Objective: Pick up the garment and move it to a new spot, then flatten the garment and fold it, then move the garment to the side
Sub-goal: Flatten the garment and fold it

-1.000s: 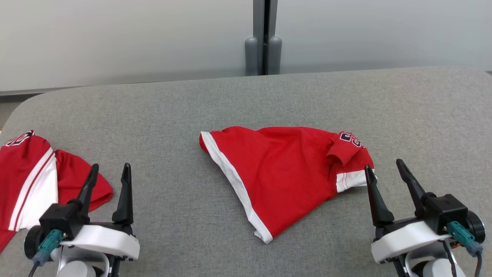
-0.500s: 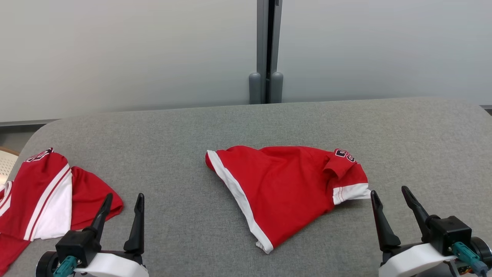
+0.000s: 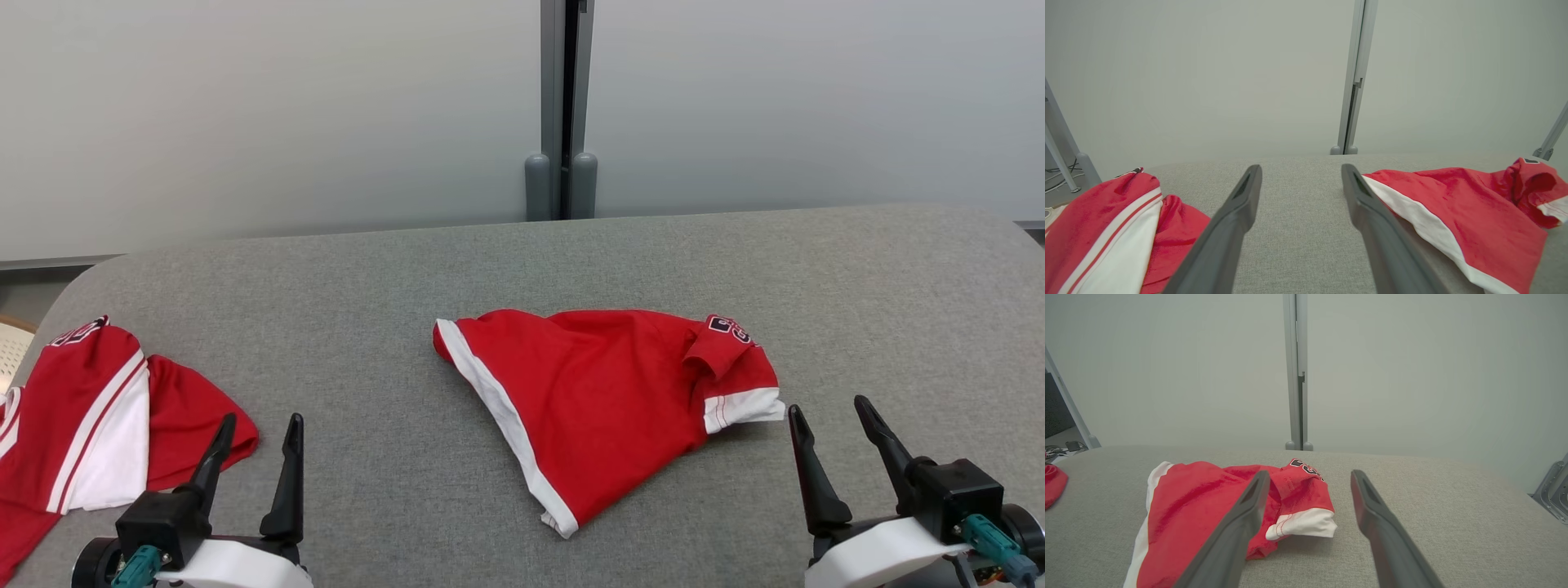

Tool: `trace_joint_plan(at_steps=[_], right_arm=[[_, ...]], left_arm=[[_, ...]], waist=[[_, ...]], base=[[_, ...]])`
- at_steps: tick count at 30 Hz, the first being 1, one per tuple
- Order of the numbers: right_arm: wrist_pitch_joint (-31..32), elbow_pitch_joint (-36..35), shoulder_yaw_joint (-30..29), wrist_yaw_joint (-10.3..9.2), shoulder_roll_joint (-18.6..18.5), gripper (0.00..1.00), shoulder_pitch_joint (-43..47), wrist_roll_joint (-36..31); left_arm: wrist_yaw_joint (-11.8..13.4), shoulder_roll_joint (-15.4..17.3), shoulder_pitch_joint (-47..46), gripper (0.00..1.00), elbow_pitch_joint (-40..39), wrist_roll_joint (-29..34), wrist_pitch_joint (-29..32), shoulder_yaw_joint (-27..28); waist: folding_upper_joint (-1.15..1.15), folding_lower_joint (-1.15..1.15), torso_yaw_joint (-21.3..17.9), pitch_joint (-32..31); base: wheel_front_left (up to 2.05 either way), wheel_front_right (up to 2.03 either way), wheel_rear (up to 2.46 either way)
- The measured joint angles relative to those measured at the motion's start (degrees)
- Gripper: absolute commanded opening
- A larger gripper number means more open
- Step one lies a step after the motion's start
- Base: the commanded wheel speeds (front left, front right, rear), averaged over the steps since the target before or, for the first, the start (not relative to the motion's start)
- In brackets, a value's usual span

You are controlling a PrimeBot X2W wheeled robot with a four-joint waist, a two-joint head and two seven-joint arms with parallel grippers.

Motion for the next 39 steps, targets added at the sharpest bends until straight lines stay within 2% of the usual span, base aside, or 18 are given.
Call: trace_joint_plan(at_steps=[8,14,21,26,29,30,31,32,33,34,39], right_arm=[[0.0,0.2,0.7,0.00,0.0,1.00,0.0,-0.1],[1.7,2.1,7.7,0.00,-1.3,1.00,-0.5,-0.7],[2.3,10.3,18.8,0.01,-3.2,1.00,-3.7,0.0],[1.2,17.1,22.9,0.01,-3.6,1.00,-8.2,0.5],[0.1,20.8,23.3,0.01,-3.5,1.00,-10.7,0.7],[0.0,22.0,23.3,0.01,-3.4,0.86,-11.4,1.0],[-0.6,22.9,23.1,0.01,-3.3,0.49,-11.9,1.0],[-1.2,23.7,22.9,0.01,-3.0,0.37,-12.3,1.3],[-1.7,24.3,22.7,0.01,-2.9,0.15,-12.8,1.5],[-2.4,24.7,22.6,0.01,-2.7,0.00,-13.1,1.6],[-5.4,23.6,21.5,0.01,-2.0,0.00,-13.7,3.4]], left_arm=[[0.4,0.3,0.0,1.00,-0.4,-0.1,0.4,-0.3],[0.3,0.1,-1.6,1.00,-1.2,-0.1,0.6,-1.0],[-0.9,-1.3,-7.6,1.00,-0.1,0.4,-0.1,-2.1],[-1.7,-1.9,-10.0,1.00,1.6,1.1,-0.6,-2.9],[-2.2,-2.4,-11.1,1.00,2.4,1.1,-0.8,-2.9],[-2.2,-2.4,-11.3,1.00,2.7,1.1,-0.9,-2.9],[-2.3,-2.5,-11.6,1.00,2.9,1.2,-0.9,-2.8],[-2.5,-2.6,-11.8,1.00,3.0,1.3,-1.1,-2.8],[-2.6,-2.7,-11.8,1.00,3.3,1.5,-1.2,-2.8],[-2.6,-2.8,-11.8,1.00,3.5,1.5,-1.2,-2.7],[-2.7,-2.9,-12.4,1.00,4.0,1.7,-1.3,-2.2]], waist=[[0.00,0.00,0.2,0.4],[0.00,0.00,1.0,2.2],[0.00,0.00,3.3,6.9],[0.00,0.00,5.2,9.8],[0.00,0.00,6.0,11.0],[0.00,0.00,6.3,11.4],[0.00,0.00,6.5,11.6],[0.00,0.00,6.6,11.9],[0.00,0.00,6.7,12.0],[0.00,0.00,6.7,12.2],[0.00,0.00,6.1,12.2]], base=[[0.00,0.00,0.00],[0.00,0.00,0.00],[0.00,0.00,0.00],[0.00,0.00,0.00],[0.00,0.00,0.00],[0.00,0.00,0.00],[0.00,0.00,0.00],[0.00,0.00,0.00],[0.00,0.00,0.00],[0.00,0.00,0.00],[0.00,0.00,0.00]])
